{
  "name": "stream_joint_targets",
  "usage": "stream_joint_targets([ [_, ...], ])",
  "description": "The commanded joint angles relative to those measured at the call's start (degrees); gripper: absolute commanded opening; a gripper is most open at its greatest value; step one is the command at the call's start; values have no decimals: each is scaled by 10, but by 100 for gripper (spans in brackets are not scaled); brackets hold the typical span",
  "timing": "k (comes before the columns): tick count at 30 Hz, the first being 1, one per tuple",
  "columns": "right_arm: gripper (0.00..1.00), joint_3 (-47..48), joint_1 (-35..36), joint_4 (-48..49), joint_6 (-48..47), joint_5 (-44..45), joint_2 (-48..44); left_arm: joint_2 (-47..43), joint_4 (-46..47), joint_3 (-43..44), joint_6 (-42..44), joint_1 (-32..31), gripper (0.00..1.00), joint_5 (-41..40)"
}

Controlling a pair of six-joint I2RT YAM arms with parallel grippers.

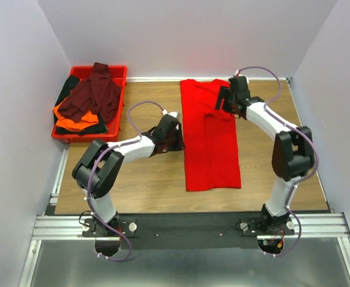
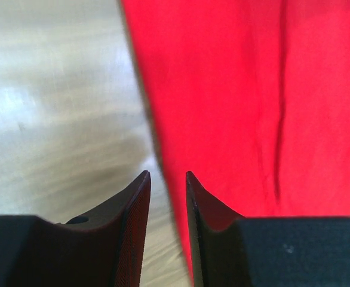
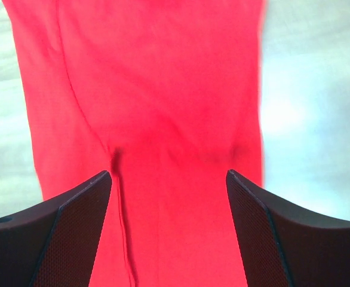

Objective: Fold and stack the t-shirts
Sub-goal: Fold the tshirt

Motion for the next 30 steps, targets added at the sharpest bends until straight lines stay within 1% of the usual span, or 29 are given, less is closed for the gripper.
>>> stream_joint_targets([
  [1,83,-111,2,-9,66,15,-75,-14,16,-42,10,0,38,51],
  [3,82,-145,3,-9,73,14,-96,-19,23,-58,9,-2,38,64],
  [4,82,-182,2,-9,77,21,-106,-22,23,-69,11,-6,39,66],
  [6,82,-218,2,-8,89,18,-140,-29,23,-81,11,-9,41,65],
  [8,82,-268,4,-4,99,10,-172,-40,41,-100,13,-10,46,72],
  [11,82,-334,6,-1,108,7,-206,-51,52,-120,17,-18,49,92],
  [16,82,-411,8,2,126,-17,-269,-53,54,-142,9,-54,49,94],
  [21,82,-452,8,1,130,-21,-311,-39,50,-160,-8,-82,45,80],
  [25,81,-477,8,-2,133,-48,-332,-28,49,-170,-21,-94,40,70],
  [26,81,-482,7,-2,134,-53,-339,-27,45,-170,-24,-94,36,64],
  [27,81,-486,7,-3,137,-61,-343,-28,43,-172,-27,-95,27,61],
  [30,80,-500,10,-5,138,-71,-354,-33,27,-166,-32,-95,13,34],
])
